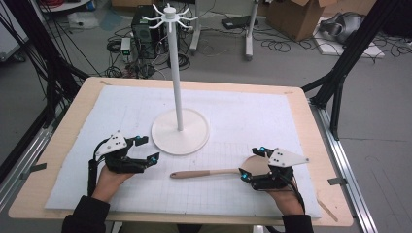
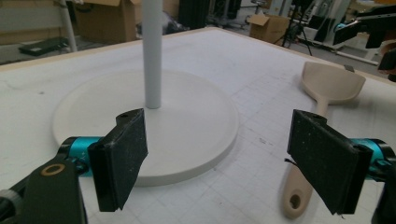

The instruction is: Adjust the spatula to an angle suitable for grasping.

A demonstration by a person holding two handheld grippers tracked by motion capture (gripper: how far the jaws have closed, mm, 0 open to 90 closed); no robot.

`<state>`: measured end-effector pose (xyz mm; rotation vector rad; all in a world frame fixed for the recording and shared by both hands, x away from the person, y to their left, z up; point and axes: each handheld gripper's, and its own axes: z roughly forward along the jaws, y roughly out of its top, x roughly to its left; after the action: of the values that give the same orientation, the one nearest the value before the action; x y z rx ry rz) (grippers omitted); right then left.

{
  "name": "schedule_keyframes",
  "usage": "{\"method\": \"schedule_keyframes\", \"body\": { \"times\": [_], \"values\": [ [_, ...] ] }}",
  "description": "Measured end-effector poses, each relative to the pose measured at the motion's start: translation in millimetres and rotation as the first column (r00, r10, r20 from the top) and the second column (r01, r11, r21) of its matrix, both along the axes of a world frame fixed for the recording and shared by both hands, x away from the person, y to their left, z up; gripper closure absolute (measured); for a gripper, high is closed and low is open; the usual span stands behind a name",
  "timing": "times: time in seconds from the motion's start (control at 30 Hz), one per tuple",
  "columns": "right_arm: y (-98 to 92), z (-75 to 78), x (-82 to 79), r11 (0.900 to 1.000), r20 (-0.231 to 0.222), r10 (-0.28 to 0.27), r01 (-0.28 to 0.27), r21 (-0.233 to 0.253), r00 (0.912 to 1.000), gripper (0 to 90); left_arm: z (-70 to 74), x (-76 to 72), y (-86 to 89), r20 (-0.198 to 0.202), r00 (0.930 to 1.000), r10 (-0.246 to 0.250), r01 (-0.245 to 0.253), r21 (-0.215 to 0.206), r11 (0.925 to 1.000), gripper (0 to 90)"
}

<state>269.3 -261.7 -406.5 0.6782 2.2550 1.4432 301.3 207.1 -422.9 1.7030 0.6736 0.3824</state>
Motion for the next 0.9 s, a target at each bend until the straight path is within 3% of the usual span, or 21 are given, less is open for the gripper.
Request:
{"method": "schedule_keyframes", "body": {
  "times": [0.03,0.13,0.23,0.33,0.37,0.47,0.5,0.53,0.57,0.6,0.67,0.7,0.73,0.8,0.9],
  "values": [
    [6.8,2.0,4.6,0.998,-0.001,0.058,-0.058,-0.035,0.9983,25.4,-0.3,0.0,1.8,-0.001,1.0,0.01,-0.01,0.002,1.0,20.9],
    [13.0,2.0,9.8,0.992,-0.001,0.103,-0.103,-0.067,0.9947,27.8,-2.2,0.6,3.8,-0.015,0.9997,0.016,-0.016,0.002,0.9999,21.1],
    [25.0,-0.9,18.8,0.976,-0.053,0.169,-0.174,-0.132,0.9843,35.0,-4.1,0.8,4.2,-0.022,0.9996,0.019,-0.019,0.004,0.9998,21.3],
    [39.2,-4.7,27.8,0.939,-0.103,0.236,-0.254,-0.232,0.9663,40.6,-6.2,1.6,4.8,-0.029,0.9993,0.022,-0.022,0.002,0.9998,21.9],
    [47.1,-7.7,34.0,0.91,-0.143,0.273,-0.303,-0.283,0.9514,45.8,-6.7,1.8,5.0,-0.033,0.9992,0.023,-0.023,0.003,0.9997,22.0],
    [56.8,-13.7,42.0,0.869,-0.199,0.311,-0.363,-0.337,0.9291,52.7,-7.7,2.1,5.6,-0.037,0.9991,0.022,-0.021,0.008,0.9997,22.0],
    [56.8,-13.7,42.0,0.869,-0.199,0.311,-0.363,-0.337,0.9291,52.7,-7.9,1.9,5.7,-0.04,0.9989,0.024,-0.023,0.004,0.9997,22.0],
    [61.6,-15.9,45.3,0.845,-0.222,0.326,-0.388,-0.367,0.9189,55.3,-7.9,2.0,5.9,-0.04,0.999,0.022,-0.022,0.005,0.9997,22.4],
    [61.6,-15.9,45.3,0.845,-0.222,0.326,-0.388,-0.367,0.9189,55.3,-8.0,2.1,6.0,-0.04,0.999,0.022,-0.022,0.005,0.9997,22.4],
    [65.0,-16.8,48.3,0.826,-0.241,0.346,-0.416,-0.38,0.9067,60.1,-8.1,2.4,5.8,-0.04,0.9989,0.024,-0.023,0.005,0.9997,22.5],
    [67.0,-18.7,51.7,0.816,-0.256,0.351,-0.429,-0.388,0.9006,61.0,-8.7,2.8,5.0,-0.044,0.9988,0.021,-0.021,0.004,0.9998,22.8],
    [67.0,-18.7,51.7,0.816,-0.256,0.351,-0.429,-0.388,0.9006,61.0,-9.0,3.1,4.8,-0.044,0.9988,0.021,-0.021,0.005,0.9998,22.8],
    [68.4,-22.3,54.0,0.803,-0.278,0.358,-0.446,-0.396,0.8914,62.9,-9.3,3.2,4.4,-0.047,0.9987,0.02,-0.02,0.004,0.9998,23.0],
    [69.0,-23.9,55.5,0.799,-0.287,0.362,-0.454,-0.394,0.8867,68.4,-9.5,3.5,4.5,-0.049,0.9986,0.02,-0.02,0.008,0.9998,23.3],
    [69.0,-22.8,55.1,0.794,-0.274,0.373,-0.458,-0.399,0.8863,71.5,-9.5,3.8,5.1,-0.049,0.9984,0.026,-0.026,0.007,0.9996,23.6]
  ]
}}
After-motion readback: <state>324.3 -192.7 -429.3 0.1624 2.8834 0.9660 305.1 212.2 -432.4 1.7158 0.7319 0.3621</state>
